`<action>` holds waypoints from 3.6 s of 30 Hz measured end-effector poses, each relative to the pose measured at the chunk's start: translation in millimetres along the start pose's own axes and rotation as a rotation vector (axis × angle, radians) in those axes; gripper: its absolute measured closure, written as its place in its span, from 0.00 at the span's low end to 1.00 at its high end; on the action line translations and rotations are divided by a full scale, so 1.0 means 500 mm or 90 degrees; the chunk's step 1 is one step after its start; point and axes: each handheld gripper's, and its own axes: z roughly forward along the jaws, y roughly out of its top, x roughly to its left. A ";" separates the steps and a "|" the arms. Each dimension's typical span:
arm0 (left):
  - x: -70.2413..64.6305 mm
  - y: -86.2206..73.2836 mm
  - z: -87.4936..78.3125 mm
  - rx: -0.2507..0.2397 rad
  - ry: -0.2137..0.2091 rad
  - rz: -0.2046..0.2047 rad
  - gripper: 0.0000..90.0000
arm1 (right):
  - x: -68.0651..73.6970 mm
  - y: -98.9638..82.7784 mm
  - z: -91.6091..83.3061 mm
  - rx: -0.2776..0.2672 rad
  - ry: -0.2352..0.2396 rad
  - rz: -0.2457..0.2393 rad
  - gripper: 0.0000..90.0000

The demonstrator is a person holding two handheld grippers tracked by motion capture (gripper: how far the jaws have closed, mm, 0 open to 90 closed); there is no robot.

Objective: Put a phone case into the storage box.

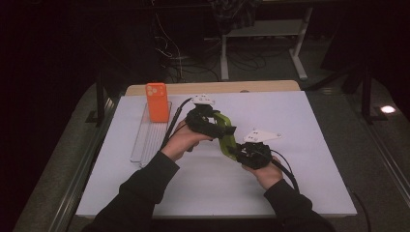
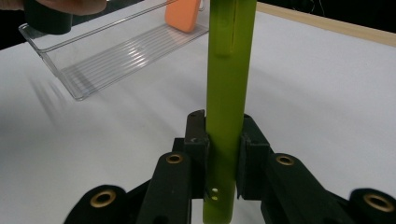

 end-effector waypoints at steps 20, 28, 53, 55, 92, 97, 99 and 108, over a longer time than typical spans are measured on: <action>0.007 0.004 -0.003 -0.023 -0.001 -0.021 0.17 | -0.003 -0.002 0.008 0.015 0.001 0.001 0.61; 0.031 0.018 -0.033 -0.030 0.024 -0.030 0.17 | -0.023 -0.014 -0.004 0.061 -0.004 0.010 0.18; 0.075 0.075 -0.166 -0.042 0.090 0.000 0.17 | -0.072 -0.112 -0.079 0.057 -0.011 -0.016 0.00; 0.082 0.075 -0.179 -0.041 0.097 0.004 0.17 | -0.074 -0.118 -0.082 0.062 -0.016 -0.018 0.00; 0.242 0.057 -0.353 -0.071 0.331 -0.044 0.17 | -0.079 -0.141 -0.102 0.066 -0.022 -0.016 0.00; 0.257 0.040 -0.335 -0.053 0.353 -0.045 0.17 | -0.079 -0.140 -0.102 0.066 -0.022 -0.016 0.00; 0.266 0.029 -0.326 -0.043 0.359 -0.050 0.17 | -0.079 -0.140 -0.103 0.065 -0.022 -0.015 0.00; 0.294 -0.002 -0.292 -0.020 0.396 -0.083 0.17 | -0.079 -0.140 -0.101 0.066 -0.022 -0.017 0.00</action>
